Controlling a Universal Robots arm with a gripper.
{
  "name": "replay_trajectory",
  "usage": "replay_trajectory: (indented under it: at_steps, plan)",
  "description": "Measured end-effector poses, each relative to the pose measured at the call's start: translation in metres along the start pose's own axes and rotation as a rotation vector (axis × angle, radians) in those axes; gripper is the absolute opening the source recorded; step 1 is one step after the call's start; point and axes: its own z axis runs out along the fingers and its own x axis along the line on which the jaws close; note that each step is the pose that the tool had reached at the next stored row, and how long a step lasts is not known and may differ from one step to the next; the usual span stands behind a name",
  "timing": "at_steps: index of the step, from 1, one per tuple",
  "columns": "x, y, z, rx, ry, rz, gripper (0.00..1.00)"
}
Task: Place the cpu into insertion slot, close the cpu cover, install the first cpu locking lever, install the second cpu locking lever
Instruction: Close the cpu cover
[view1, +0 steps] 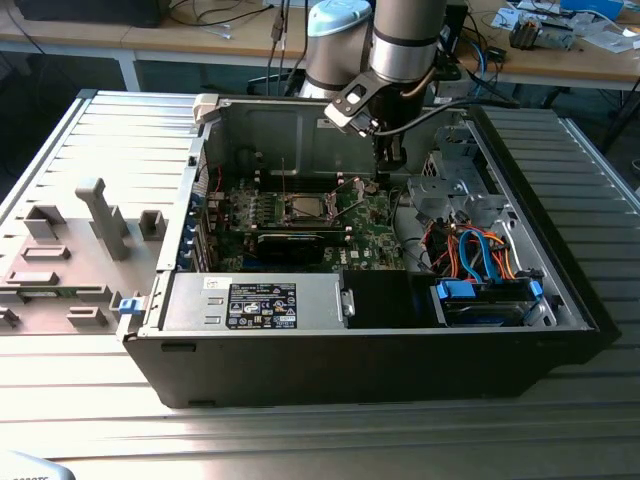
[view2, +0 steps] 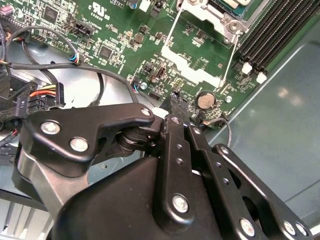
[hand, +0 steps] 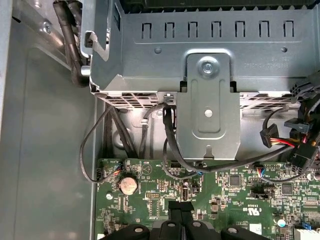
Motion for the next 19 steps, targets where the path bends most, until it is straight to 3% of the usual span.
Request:
replay_trajectory:
  at_steps: [7,12,16,19]
  plan:
    - [-0.0002,-0.0007,0.0133,0.0012,0.0058,0.0,0.11]
    - [-0.0005,-0.0013,0.0235,0.0146,0.0058,0.001,0.11]
    - [-0.0006,-0.0016,0.029,0.0341,0.006,0.001,0.11]
    - [-0.0006,-0.0017,0.0303,0.0606,0.0024,0.001,0.11]
